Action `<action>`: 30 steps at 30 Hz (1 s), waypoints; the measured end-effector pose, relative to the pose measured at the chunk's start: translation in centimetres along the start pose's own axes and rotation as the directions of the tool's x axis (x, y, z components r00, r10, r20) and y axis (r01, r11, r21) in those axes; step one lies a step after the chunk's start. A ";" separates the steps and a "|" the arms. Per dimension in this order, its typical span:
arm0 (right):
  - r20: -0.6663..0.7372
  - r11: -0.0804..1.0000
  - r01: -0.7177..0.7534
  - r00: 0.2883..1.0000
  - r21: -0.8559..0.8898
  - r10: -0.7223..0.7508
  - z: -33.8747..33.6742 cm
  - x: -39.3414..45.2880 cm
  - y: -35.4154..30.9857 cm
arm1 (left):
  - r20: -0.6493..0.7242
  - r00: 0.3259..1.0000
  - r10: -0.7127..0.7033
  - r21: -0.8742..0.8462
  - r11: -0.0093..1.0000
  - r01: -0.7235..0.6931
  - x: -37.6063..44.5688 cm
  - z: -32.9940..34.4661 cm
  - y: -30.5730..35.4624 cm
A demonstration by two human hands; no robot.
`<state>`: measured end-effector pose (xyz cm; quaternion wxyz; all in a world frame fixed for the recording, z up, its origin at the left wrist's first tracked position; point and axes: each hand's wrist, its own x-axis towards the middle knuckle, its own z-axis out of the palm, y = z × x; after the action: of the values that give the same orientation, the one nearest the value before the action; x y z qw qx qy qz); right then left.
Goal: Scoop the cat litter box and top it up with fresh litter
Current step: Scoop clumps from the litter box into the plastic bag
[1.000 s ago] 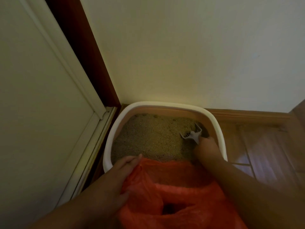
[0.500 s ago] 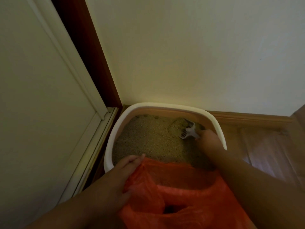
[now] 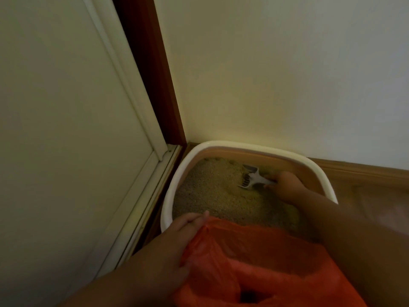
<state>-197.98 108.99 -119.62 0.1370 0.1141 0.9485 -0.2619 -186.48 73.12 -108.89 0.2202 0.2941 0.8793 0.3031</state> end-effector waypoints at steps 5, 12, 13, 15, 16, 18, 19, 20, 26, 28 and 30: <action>0.026 0.993 -0.022 0.999 0.117 0.019 1.0 0.8 -1.1 | -0.011 1.000 0.008 0.016 1.000 -0.008 -0.4 -0.2 -0.5; 0.052 0.988 0.041 0.997 0.148 -0.049 1.4 2.5 -3.4 | -0.005 0.999 -0.038 0.039 0.999 0.038 -0.8 0.0 -1.0; 0.054 0.988 0.063 0.996 0.143 -0.071 1.4 2.7 -3.9 | -0.005 0.999 -0.044 0.037 0.998 0.044 -0.8 -0.1 -1.0; 0.060 0.983 0.102 0.992 0.151 -0.112 1.6 3.2 -4.9 | -0.015 0.998 -0.060 0.028 0.998 0.060 -0.9 -0.2 -1.0; 0.070 0.980 0.107 0.990 0.167 -0.120 1.8 3.4 -5.3 | -0.020 0.997 -0.069 0.024 0.997 0.069 -1.0 -0.2 -1.1; 0.096 0.974 0.096 0.988 0.204 -0.117 2.1 3.7 -5.8 | -0.008 0.996 -0.087 0.028 0.996 0.087 -1.2 -0.2 -1.4; 0.104 0.969 0.087 0.988 0.230 -0.113 2.1 3.7 -5.9 | 0.005 0.996 -0.094 0.033 0.995 0.094 -1.3 -0.2 -1.6; 0.108 0.963 0.075 0.988 0.260 -0.107 2.1 3.7 -5.8 | 0.019 0.995 -0.097 0.043 0.994 0.097 -1.5 -0.2 -1.8; 0.159 0.922 0.022 0.983 0.386 -0.090 3.1 3.6 -5.8 | 0.062 0.989 -0.132 0.080 0.989 0.127 -1.9 -0.4 -1.7; 0.180 0.901 0.010 0.979 0.434 -0.098 3.9 3.0 -6.2 | 0.074 0.985 -0.154 0.083 0.986 0.148 -2.0 -0.6 -1.4; 0.189 0.862 -0.032 0.979 0.505 -0.074 5.2 2.3 -6.5 | 0.082 0.982 -0.172 0.069 0.984 0.167 -2.0 -0.9 -0.9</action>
<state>-201.01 101.15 -121.63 0.1948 0.1083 0.8289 -0.5131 -185.90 70.88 -108.46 0.2744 0.2378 0.8995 0.2429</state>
